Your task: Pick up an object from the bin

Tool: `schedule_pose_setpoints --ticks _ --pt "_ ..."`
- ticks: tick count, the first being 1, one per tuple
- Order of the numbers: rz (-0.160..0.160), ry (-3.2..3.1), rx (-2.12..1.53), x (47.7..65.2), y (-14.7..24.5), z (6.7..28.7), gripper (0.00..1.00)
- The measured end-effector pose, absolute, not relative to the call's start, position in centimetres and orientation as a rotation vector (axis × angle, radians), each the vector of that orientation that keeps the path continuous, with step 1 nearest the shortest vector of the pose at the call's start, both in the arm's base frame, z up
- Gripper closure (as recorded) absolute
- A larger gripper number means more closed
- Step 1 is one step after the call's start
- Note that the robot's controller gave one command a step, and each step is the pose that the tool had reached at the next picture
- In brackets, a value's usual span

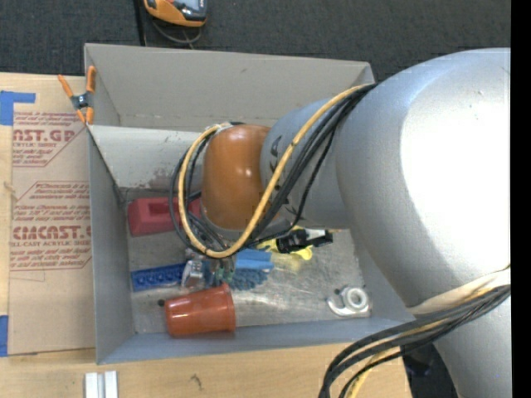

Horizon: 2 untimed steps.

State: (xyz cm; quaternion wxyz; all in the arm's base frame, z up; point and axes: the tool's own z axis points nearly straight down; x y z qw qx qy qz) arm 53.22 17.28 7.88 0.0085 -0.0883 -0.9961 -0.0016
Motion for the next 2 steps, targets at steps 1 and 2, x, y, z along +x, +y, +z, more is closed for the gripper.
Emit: schedule_pose_setpoints --ticks 1,2 --pt "0.001 -3.12 -0.319 52.7 16.6 11.4 1.0" --pt "-0.002 -3.127 -0.307 52.0 16.7 21.4 1.0"
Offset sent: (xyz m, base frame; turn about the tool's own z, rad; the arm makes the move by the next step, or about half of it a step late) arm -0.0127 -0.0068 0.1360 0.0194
